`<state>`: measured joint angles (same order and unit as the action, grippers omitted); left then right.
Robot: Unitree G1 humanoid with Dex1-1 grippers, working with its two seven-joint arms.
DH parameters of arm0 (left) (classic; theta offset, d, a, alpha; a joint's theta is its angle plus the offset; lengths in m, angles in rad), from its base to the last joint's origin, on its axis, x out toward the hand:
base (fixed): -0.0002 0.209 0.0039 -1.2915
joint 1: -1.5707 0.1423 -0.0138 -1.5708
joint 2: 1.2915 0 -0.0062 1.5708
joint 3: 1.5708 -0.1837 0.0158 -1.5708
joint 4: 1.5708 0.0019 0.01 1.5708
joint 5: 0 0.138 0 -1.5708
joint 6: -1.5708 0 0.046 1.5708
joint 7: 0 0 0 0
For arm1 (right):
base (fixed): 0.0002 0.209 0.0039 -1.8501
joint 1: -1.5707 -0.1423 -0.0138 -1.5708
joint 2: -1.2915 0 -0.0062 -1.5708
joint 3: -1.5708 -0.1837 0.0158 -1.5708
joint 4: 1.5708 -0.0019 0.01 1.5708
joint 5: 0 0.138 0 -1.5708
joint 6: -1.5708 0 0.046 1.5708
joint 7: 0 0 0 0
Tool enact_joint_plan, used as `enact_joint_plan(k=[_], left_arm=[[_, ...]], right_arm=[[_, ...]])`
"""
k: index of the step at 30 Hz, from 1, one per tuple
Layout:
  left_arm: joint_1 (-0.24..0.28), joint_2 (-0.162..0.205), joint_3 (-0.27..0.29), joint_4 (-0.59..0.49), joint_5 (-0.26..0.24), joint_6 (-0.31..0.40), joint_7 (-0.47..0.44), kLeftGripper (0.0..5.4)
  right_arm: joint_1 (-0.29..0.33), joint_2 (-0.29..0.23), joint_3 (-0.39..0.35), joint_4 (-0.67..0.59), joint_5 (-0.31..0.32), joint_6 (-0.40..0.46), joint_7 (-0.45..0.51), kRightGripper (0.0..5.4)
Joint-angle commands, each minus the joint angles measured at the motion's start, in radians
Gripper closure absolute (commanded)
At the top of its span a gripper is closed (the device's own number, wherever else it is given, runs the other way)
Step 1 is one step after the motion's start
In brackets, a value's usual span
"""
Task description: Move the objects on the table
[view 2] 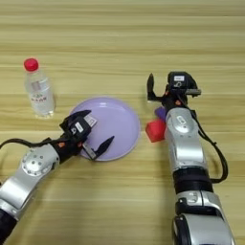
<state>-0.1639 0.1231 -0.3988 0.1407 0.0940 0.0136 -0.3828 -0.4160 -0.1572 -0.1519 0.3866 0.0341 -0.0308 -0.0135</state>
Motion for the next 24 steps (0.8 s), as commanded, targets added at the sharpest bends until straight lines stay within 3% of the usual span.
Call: enact_joint_plan(k=[1,9,16,24], left_arm=[[-0.026,-0.009,-0.010,0.001,0.041,0.005,0.014,0.02],[-0.050,-0.010,-0.005,-0.050,0.075,0.029,0.014,0.02],[-0.052,0.010,-0.012,-0.104,0.104,0.083,0.008,0.02],[-0.066,0.019,0.049,-0.186,0.074,0.316,-0.020,0.02]], right_arm=[[-0.010,-0.003,-0.002,-0.015,0.006,0.010,0.003,0.00],[-0.004,0.000,0.002,-0.027,0.005,0.014,0.003,0.00],[0.004,0.005,0.004,-0.050,0.004,0.024,-0.002,0.00],[0.016,0.017,0.012,-0.092,0.000,0.047,-0.009,0.00]])
